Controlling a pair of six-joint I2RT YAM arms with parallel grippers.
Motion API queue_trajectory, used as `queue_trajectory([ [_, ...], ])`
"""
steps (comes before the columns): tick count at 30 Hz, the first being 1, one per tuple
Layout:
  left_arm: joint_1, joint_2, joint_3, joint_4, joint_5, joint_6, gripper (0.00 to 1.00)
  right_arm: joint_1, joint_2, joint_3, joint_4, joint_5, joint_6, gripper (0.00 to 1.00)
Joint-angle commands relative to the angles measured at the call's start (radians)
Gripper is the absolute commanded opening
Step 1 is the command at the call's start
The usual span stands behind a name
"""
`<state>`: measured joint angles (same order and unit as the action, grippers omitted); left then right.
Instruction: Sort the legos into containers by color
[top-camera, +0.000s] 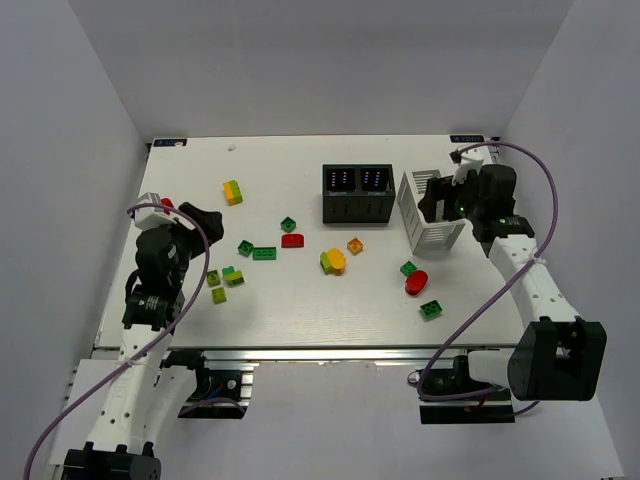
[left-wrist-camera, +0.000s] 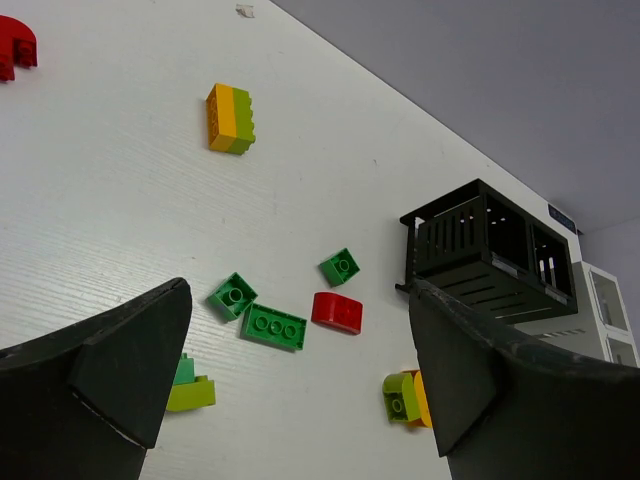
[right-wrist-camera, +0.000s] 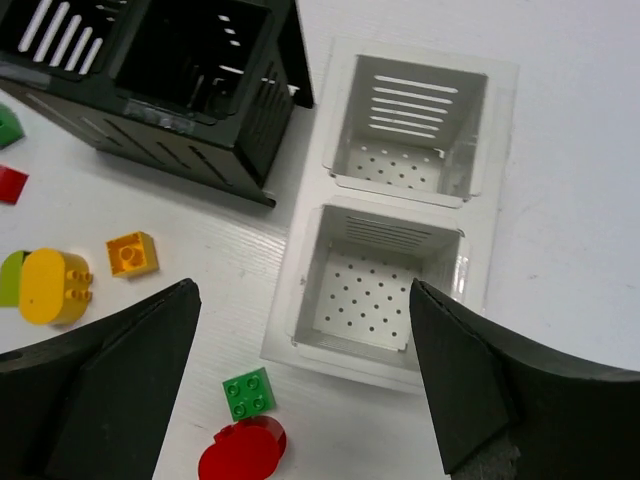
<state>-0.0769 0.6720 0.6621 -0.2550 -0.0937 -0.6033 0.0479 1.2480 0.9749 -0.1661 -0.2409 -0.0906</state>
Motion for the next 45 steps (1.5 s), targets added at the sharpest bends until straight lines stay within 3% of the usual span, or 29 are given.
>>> queue_trajectory([
  [1,0.000,-0.006,-0.001,0.002,0.003,0.000,0.98,0.000,-0.015,0.047,0.008,-0.136,-0.064,0.90],
  [4,0.000,0.003,0.007,0.000,0.005,0.004,0.98,0.000,-0.036,0.022,-0.065,-0.432,-0.350,0.90],
  [5,0.000,0.012,0.011,0.000,0.005,0.004,0.98,0.001,-0.047,0.015,-0.119,-0.511,-0.596,0.90],
  [6,0.000,0.018,0.016,-0.006,0.005,0.005,0.98,0.016,-0.051,0.001,-0.236,-0.609,-0.703,0.90],
  [7,0.000,0.026,0.022,-0.009,0.005,0.005,0.98,0.030,-0.056,-0.008,-0.269,-0.624,-0.766,0.89],
  [11,0.000,0.066,0.059,-0.056,0.002,0.010,0.98,0.078,-0.056,-0.009,-0.390,-0.696,-0.924,0.89],
  [13,0.000,0.084,0.071,-0.069,0.000,0.008,0.98,0.084,-0.047,-0.008,-0.406,-0.742,-0.919,0.89],
  [16,0.000,0.092,0.079,-0.075,0.002,0.005,0.98,0.095,-0.050,-0.019,-0.327,-0.729,-0.823,0.81],
  [22,0.002,0.089,0.090,-0.089,-0.001,0.007,0.97,0.098,-0.018,-0.005,-0.220,-0.666,-0.641,0.46],
  [23,0.000,0.089,0.090,-0.089,0.002,0.008,0.94,0.099,-0.010,0.001,-0.214,-0.663,-0.624,0.32],
  [24,0.000,0.089,0.091,-0.090,0.002,0.010,0.88,0.099,-0.004,0.013,-0.208,-0.663,-0.606,0.20],
  [25,0.000,0.090,0.093,-0.093,0.002,0.011,0.68,0.101,0.013,0.027,-0.194,-0.660,-0.562,0.09],
  [26,0.000,0.092,0.093,-0.096,0.003,0.011,0.55,0.102,0.021,0.027,-0.191,-0.660,-0.543,0.14],
  [28,0.000,0.095,0.091,-0.099,0.003,0.008,0.38,0.102,0.036,0.050,-0.197,-0.666,-0.529,0.39],
  [29,0.000,0.100,0.088,-0.102,0.008,0.008,0.36,0.104,0.042,0.053,-0.193,-0.660,-0.503,0.68],
  [31,0.000,0.106,0.093,-0.107,0.011,0.011,0.46,0.104,0.038,0.048,-0.167,-0.644,-0.489,0.87],
  [32,0.000,0.112,0.102,-0.116,0.006,0.011,0.69,0.106,0.034,0.044,-0.158,-0.638,-0.483,0.89],
  [34,0.000,0.130,0.111,-0.119,0.002,0.020,0.83,0.104,0.022,0.027,-0.128,-0.621,-0.463,0.89],
  [39,0.000,0.222,0.169,-0.144,0.000,0.045,0.98,0.104,0.014,0.007,-0.070,-0.563,-0.411,0.89],
  [45,0.000,0.446,0.261,-0.193,-0.026,0.074,0.98,0.106,0.028,0.019,-0.039,-0.508,-0.362,0.89],
])
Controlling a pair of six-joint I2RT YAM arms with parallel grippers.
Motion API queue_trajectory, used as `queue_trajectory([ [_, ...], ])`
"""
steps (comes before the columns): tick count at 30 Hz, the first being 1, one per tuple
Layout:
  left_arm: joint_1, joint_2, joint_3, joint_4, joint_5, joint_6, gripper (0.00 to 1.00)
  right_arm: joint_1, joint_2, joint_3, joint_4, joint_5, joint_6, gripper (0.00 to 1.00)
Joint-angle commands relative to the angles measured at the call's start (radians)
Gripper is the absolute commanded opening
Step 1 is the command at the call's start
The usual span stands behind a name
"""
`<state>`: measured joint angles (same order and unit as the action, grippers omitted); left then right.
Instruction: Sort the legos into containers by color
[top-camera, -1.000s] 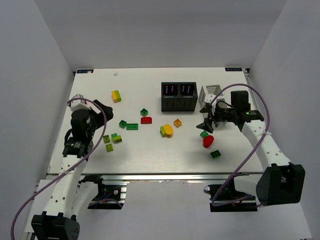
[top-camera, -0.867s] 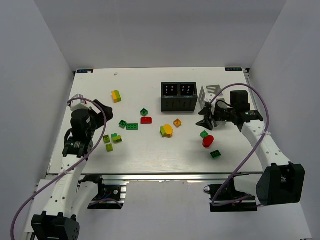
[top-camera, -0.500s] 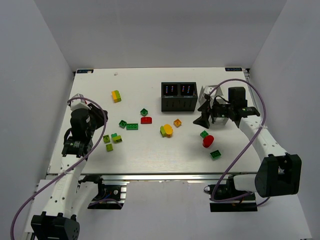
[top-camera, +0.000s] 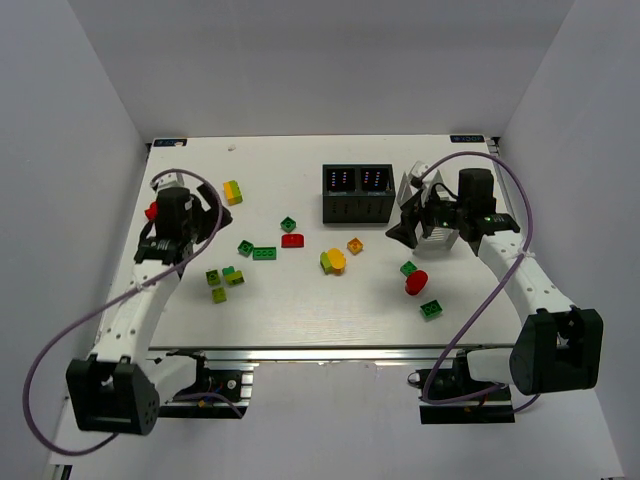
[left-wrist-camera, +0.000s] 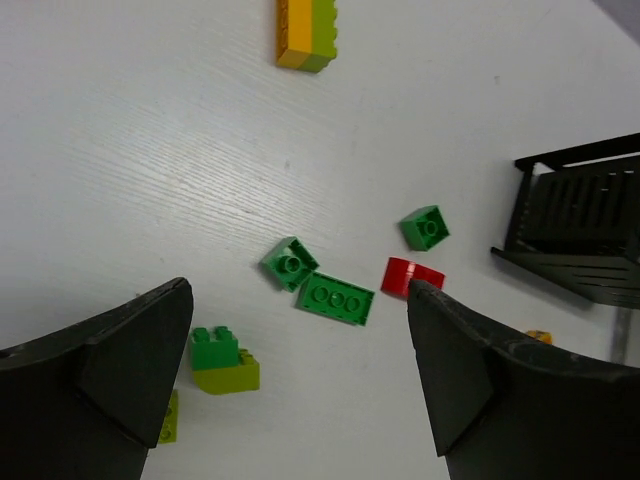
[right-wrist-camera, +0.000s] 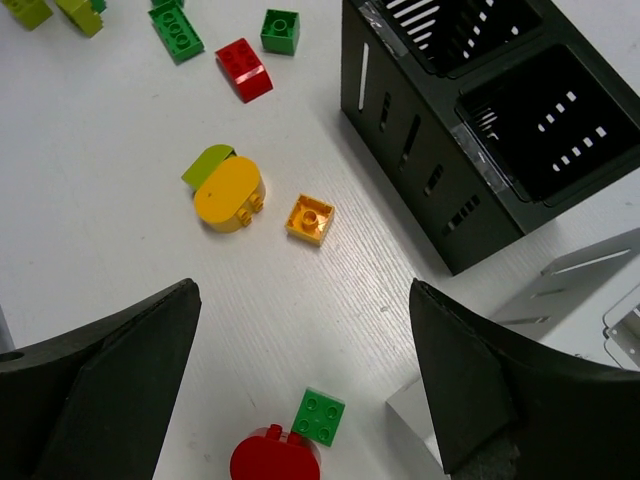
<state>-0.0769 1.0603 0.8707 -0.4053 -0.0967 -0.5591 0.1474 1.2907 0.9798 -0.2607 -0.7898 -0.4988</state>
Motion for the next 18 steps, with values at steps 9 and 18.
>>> queue_trajectory([
  [9,-0.006,0.418,0.303,-0.046,-0.095,0.133,0.92,0.004,0.002,-0.006,0.078,0.063,0.082,0.82],
  [18,-0.011,0.727,0.568,-0.006,-0.071,0.194,0.93,0.006,0.027,-0.004,0.101,0.067,0.106,0.86],
])
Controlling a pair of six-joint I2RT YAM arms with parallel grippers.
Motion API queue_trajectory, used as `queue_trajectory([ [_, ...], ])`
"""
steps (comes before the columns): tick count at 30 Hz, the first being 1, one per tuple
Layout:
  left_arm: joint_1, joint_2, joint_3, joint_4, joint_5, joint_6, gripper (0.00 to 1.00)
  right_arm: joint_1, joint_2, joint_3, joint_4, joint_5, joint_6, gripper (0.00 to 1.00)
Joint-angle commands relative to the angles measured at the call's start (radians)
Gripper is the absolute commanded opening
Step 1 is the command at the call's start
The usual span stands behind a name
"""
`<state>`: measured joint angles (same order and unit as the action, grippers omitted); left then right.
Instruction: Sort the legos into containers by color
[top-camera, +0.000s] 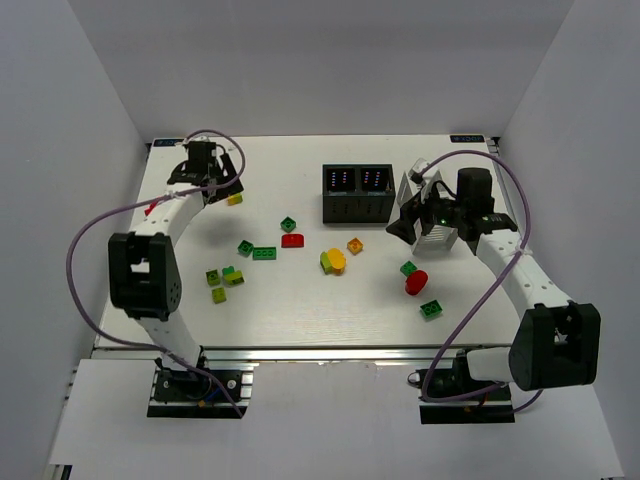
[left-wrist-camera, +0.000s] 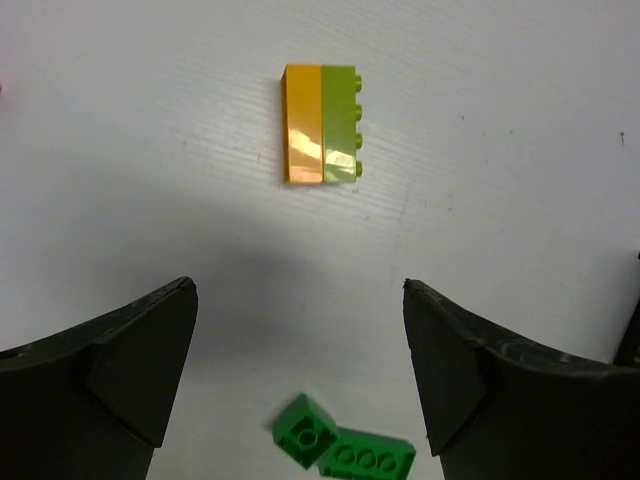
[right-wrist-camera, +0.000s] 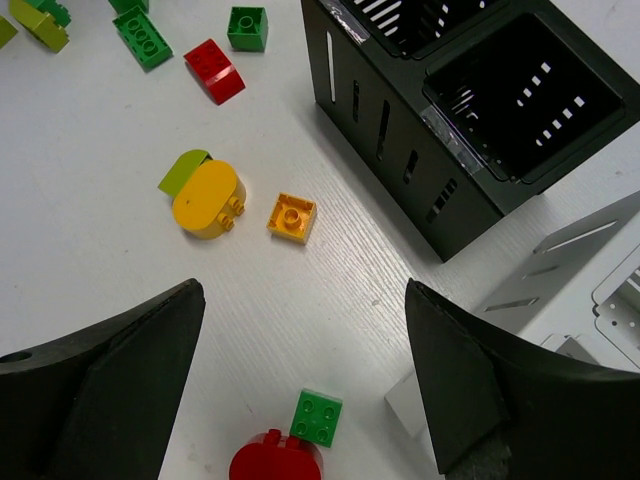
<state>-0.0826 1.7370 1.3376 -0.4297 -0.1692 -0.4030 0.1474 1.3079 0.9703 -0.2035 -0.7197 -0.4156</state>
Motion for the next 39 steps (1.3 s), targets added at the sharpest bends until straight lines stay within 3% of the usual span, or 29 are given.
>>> queue_trajectory([
  [1,-0.003,0.096,0.121,0.017,0.003,0.039,0.93,0.006,0.014,0.004,0.049,-0.003,0.026,0.86],
  [16,-0.006,0.420,0.406,0.043,-0.043,0.001,0.93,0.004,0.028,0.007,0.053,-0.001,0.028,0.89],
  [29,-0.014,0.457,0.318,0.094,-0.141,-0.022,0.87,0.006,0.037,0.005,0.058,-0.004,0.035,0.89],
  [36,-0.016,0.481,0.330,0.112,-0.144,-0.016,0.79,0.006,0.042,0.004,0.052,-0.007,0.035,0.89],
  [39,-0.016,0.490,0.336,0.115,-0.133,-0.014,0.71,0.004,0.045,0.002,0.055,-0.009,0.041,0.89],
])
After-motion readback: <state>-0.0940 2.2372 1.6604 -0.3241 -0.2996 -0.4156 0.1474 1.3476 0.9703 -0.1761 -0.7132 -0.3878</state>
